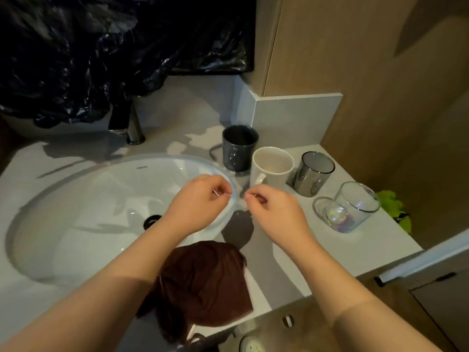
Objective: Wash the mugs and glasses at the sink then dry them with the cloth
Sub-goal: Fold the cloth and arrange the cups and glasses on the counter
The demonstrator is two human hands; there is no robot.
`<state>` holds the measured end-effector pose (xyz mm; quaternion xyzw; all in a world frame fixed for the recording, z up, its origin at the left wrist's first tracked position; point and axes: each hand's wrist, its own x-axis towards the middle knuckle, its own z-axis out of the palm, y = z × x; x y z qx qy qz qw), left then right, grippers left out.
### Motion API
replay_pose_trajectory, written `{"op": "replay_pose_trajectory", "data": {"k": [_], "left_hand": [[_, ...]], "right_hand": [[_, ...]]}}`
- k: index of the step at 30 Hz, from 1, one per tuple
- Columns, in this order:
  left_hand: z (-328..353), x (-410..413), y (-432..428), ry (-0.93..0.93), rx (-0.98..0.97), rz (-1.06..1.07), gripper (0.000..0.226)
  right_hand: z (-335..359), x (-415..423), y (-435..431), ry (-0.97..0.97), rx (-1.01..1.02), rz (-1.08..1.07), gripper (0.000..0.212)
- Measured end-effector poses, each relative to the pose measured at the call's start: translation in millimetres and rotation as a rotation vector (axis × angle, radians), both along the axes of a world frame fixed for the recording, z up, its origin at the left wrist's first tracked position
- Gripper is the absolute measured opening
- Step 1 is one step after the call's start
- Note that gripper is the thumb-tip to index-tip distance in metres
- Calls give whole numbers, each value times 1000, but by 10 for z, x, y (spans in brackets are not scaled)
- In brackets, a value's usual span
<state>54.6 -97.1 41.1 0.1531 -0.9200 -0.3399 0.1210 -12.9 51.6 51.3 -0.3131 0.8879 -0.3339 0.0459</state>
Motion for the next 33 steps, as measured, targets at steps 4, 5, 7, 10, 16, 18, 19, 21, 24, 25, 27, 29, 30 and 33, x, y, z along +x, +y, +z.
{"op": "replay_pose_trajectory", "data": {"k": [4,5,7,10,16,18,19,21,24,25,27,29,30,33], "left_hand": [[127,-533,8,37,-22,111,9],[128,-643,-4,32,-25,147,9],[114,-832,-28,18,-18,214,7],[100,-1068,-64,-15,-36,296,10],[183,-1393,-135,-185,-94,339,63],[177,-1491,-186,-225,-67,347,75],[165,-1537,-219,-240,-70,352,78],[135,-1615,-288,-267,-73,336,83],[119,-1686,-368,-293,-35,269,90],[128,-1700,-387,-302,-28,255,91],[159,-1720,-415,-308,-34,247,91],[182,-1728,-443,-295,-63,251,89],[183,-1725,-455,-286,-73,256,89],[175,-1677,-491,-273,-69,286,93]], "right_hand": [[197,-483,56,170,63,-58,23],[225,-593,45,199,95,-63,25],[249,-792,-2,230,182,-72,31],[215,-1000,-103,252,349,-43,55],[142,-1181,-295,154,560,79,103],[128,-1212,-329,140,567,91,102],[125,-1225,-339,136,558,95,98],[122,-1256,-346,141,528,103,88],[138,-1298,-341,141,501,133,79],[147,-1315,-341,133,493,146,77],[166,-1350,-344,120,476,176,76],[180,-1378,-351,116,462,200,74],[190,-1390,-353,117,457,206,73],[259,-1424,-363,129,427,205,73]]}}
